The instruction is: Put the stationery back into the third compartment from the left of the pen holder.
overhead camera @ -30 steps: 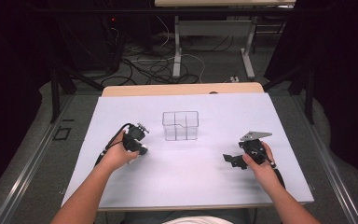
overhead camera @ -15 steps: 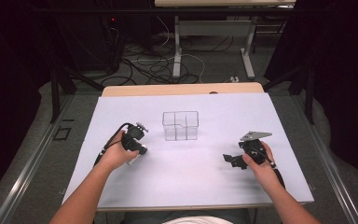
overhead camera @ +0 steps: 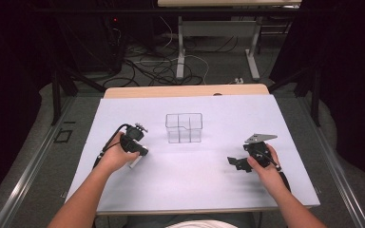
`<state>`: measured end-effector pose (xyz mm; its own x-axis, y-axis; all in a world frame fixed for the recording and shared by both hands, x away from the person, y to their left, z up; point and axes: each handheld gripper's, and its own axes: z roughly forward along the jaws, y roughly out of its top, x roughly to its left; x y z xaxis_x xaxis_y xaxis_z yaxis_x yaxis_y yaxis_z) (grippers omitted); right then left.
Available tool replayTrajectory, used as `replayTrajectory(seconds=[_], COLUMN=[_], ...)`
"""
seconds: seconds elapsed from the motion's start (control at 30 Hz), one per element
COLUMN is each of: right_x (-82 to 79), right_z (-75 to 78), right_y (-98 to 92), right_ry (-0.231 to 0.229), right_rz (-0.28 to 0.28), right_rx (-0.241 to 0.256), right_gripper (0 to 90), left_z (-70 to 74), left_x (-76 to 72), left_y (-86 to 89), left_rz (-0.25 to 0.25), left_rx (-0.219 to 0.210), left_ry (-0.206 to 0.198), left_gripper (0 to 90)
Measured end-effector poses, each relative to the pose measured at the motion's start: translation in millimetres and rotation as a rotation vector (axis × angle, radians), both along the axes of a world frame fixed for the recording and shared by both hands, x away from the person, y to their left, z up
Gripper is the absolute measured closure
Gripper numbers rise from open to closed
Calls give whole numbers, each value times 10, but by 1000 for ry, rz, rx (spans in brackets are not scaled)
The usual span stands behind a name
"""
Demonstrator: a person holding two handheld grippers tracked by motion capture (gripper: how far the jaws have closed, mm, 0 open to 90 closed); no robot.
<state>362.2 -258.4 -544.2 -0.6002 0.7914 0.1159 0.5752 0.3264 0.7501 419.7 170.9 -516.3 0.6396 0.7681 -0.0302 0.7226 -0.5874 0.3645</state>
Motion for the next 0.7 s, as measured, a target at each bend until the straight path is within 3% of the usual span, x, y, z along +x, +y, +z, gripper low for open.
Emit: replayTrajectory(seconds=[0.23,0.53,0.57,0.7], right_x=[0,1,2,2], right_z=[0,1,0,0], right_y=[-2,-2,-1,-2], right_ry=[-1,-4,-4,-4], right_rz=[1,3,0,2], right_rx=[0,0,0,1], right_gripper=[100,100,100,100], left_z=[88,169,167,197], left_x=[-13,-11,-15,-24], left_y=[19,58,53,64], left_rz=[11,35,45,54], left_rx=[-25,-104,-124,-145], left_ry=[-33,-87,-111,-139], left_gripper=[673,673,673,673])
